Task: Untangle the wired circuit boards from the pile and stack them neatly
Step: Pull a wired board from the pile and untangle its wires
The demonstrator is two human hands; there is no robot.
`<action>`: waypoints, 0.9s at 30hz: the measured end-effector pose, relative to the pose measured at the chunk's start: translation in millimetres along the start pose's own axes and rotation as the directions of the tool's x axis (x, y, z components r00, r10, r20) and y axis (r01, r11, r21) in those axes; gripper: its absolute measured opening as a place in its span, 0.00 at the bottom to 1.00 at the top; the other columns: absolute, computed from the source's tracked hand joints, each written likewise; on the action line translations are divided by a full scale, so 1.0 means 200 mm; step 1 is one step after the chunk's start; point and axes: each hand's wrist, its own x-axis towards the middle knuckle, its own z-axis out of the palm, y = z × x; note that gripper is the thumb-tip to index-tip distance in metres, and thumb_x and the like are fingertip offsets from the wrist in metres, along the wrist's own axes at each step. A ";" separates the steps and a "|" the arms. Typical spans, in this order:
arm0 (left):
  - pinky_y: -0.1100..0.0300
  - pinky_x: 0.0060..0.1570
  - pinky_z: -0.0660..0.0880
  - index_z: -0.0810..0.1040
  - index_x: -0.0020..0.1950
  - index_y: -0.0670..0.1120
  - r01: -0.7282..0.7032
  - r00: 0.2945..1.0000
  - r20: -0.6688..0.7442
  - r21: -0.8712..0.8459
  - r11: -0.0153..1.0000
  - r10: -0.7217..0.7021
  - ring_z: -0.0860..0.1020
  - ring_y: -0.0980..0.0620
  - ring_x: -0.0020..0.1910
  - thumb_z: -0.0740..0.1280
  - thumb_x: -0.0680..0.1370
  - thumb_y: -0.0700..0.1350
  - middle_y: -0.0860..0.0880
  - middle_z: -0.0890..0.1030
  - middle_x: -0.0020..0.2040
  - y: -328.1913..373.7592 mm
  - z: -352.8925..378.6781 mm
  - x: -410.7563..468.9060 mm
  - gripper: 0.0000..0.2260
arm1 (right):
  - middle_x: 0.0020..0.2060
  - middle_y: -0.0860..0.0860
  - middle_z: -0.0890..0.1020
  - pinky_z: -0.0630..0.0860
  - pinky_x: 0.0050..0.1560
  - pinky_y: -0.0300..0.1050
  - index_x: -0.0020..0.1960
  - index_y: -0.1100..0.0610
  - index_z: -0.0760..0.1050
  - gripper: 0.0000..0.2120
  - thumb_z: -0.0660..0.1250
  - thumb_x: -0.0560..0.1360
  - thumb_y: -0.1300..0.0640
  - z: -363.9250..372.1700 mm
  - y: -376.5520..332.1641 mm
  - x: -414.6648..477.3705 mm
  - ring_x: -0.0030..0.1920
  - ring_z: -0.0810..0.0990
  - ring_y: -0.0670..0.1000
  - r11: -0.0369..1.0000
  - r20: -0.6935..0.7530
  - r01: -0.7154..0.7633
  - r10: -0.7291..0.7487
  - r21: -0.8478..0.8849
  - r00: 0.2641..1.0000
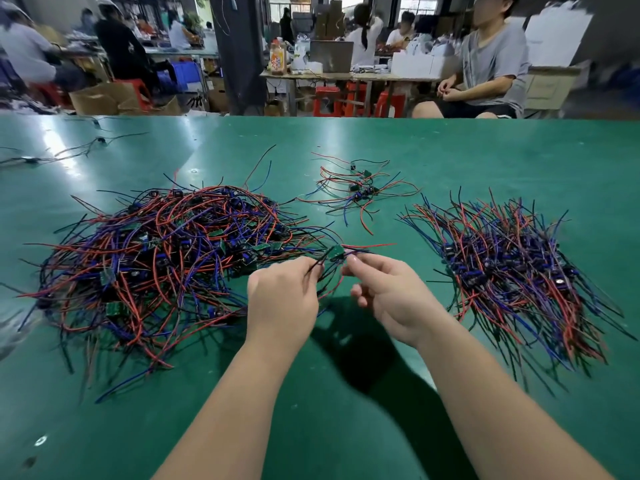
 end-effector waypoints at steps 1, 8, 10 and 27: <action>0.47 0.46 0.73 0.81 0.44 0.44 -0.006 1.000 -0.017 0.005 1.000 0.006 0.78 0.42 0.41 0.65 0.78 0.44 0.47 0.81 0.39 0.00 0.00 0.00 0.07 | 0.37 0.52 0.78 0.65 0.26 0.33 0.43 0.58 0.77 0.04 0.66 0.77 0.60 0.00 0.02 0.01 0.25 0.70 0.43 1.000 -0.068 -0.001 0.002 0.012 0.998; 0.43 0.50 0.75 0.82 0.49 0.43 -0.021 0.985 -0.172 -0.160 0.987 -0.007 0.80 0.45 0.44 0.62 0.77 0.44 0.48 0.83 0.44 0.04 -0.03 -0.01 0.09 | 0.33 0.53 0.75 0.67 0.25 0.37 0.52 0.55 0.72 0.10 0.68 0.74 0.66 -0.01 0.06 0.00 0.24 0.72 0.46 0.997 -0.265 -0.009 -0.013 -0.079 0.964; 0.42 0.49 0.75 0.82 0.49 0.43 -0.048 0.979 -0.202 -0.172 0.984 0.013 0.81 0.46 0.44 0.63 0.77 0.42 0.49 0.82 0.44 0.05 -0.04 -0.01 0.08 | 0.27 0.51 0.70 0.61 0.24 0.38 0.38 0.54 0.70 0.11 0.66 0.73 0.66 -0.03 0.04 -0.02 0.21 0.66 0.48 0.987 -0.367 0.063 -0.113 -0.145 0.923; 0.56 0.47 0.69 0.79 0.49 0.45 -0.287 0.896 -0.383 -0.119 0.950 0.223 0.75 0.52 0.40 0.61 0.78 0.41 0.55 0.79 0.42 0.10 -0.04 -0.04 0.07 | 0.46 0.50 0.76 0.68 0.31 0.35 0.60 0.49 0.79 0.25 0.71 0.67 0.67 0.01 -0.02 -0.14 0.31 0.67 0.45 0.930 0.213 0.184 -0.259 0.318 0.942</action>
